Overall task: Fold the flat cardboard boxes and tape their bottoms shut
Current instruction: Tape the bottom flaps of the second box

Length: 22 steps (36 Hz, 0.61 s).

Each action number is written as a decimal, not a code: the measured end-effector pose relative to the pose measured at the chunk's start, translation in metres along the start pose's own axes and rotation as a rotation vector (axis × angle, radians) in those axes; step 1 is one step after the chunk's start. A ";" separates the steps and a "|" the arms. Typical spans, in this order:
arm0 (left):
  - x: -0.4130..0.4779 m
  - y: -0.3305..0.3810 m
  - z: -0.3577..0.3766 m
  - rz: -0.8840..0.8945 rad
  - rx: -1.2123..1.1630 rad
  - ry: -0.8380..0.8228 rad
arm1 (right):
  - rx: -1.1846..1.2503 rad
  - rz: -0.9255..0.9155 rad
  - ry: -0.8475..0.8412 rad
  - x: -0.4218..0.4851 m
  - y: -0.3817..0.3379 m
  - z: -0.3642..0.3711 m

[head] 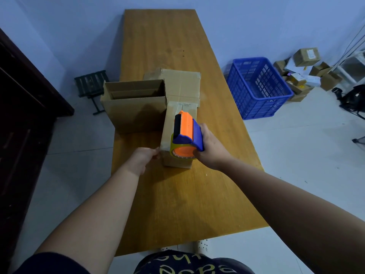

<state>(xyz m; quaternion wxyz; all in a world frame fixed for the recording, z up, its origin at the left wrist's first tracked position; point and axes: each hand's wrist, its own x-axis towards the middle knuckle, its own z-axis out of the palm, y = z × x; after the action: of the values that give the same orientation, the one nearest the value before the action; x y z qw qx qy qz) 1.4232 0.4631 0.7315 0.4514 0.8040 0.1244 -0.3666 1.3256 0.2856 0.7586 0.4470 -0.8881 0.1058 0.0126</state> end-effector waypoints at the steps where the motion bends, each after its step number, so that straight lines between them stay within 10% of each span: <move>1: 0.000 0.001 0.001 -0.012 -0.005 0.001 | 0.000 -0.003 0.003 0.000 0.000 0.001; 16: 0.013 -0.009 0.003 -0.306 -0.269 -0.063 | 0.039 0.023 0.001 0.003 0.000 0.001; 22: 0.029 -0.034 0.013 -0.053 -0.207 0.224 | 0.043 0.023 -0.004 0.001 -0.002 0.000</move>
<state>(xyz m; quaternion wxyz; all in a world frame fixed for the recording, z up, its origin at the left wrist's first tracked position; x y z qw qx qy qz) 1.4194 0.4678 0.6858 0.5052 0.7855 0.2323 -0.2716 1.3271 0.2863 0.7606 0.4660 -0.8771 0.1151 0.0173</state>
